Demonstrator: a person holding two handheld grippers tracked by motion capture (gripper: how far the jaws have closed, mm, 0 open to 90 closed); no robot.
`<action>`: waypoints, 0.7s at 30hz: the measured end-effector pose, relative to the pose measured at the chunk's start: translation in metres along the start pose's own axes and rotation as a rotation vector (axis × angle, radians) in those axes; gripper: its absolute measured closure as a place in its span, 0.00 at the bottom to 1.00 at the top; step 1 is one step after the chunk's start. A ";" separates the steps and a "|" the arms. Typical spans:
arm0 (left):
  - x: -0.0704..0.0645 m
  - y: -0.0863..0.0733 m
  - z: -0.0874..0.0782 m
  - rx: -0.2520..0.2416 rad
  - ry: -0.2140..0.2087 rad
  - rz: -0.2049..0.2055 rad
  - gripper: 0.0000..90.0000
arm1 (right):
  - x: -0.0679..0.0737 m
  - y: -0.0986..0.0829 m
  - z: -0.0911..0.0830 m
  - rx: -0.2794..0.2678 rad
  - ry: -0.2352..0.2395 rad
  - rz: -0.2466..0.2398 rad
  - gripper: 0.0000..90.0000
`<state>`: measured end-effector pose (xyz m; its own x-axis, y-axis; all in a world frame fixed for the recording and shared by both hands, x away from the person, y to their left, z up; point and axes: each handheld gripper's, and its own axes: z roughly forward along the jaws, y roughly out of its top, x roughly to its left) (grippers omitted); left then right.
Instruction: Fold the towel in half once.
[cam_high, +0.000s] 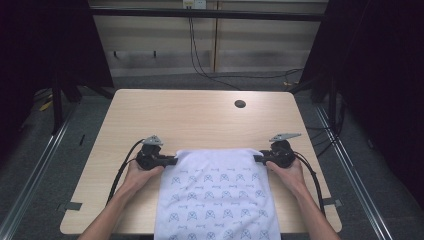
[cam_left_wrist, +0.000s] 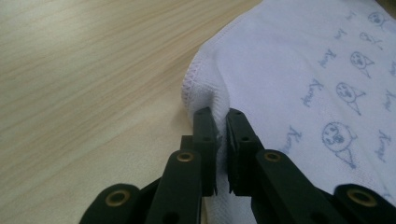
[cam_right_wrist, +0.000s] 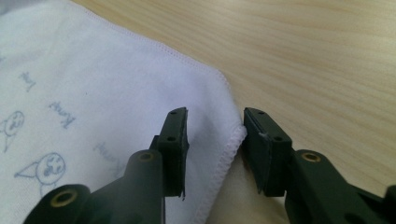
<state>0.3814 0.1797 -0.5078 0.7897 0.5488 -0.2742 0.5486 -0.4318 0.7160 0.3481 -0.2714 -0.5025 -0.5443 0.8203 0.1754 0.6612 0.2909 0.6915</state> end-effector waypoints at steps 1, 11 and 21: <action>0.002 0.000 -0.002 -0.001 0.004 -0.007 0.94 | 0.000 0.000 0.000 0.000 0.004 0.014 0.70; 0.001 0.011 -0.021 -0.089 0.004 -0.007 0.94 | 0.000 0.010 -0.021 -0.092 0.046 0.017 0.97; 0.014 0.044 -0.039 -0.229 0.027 -0.053 0.95 | -0.009 0.055 -0.056 -0.271 0.084 0.039 0.97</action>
<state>0.4057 0.1961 -0.4550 0.7526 0.5862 -0.3000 0.5099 -0.2305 0.8288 0.3607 -0.2902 -0.4265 -0.5695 0.7813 0.2553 0.5269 0.1086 0.8430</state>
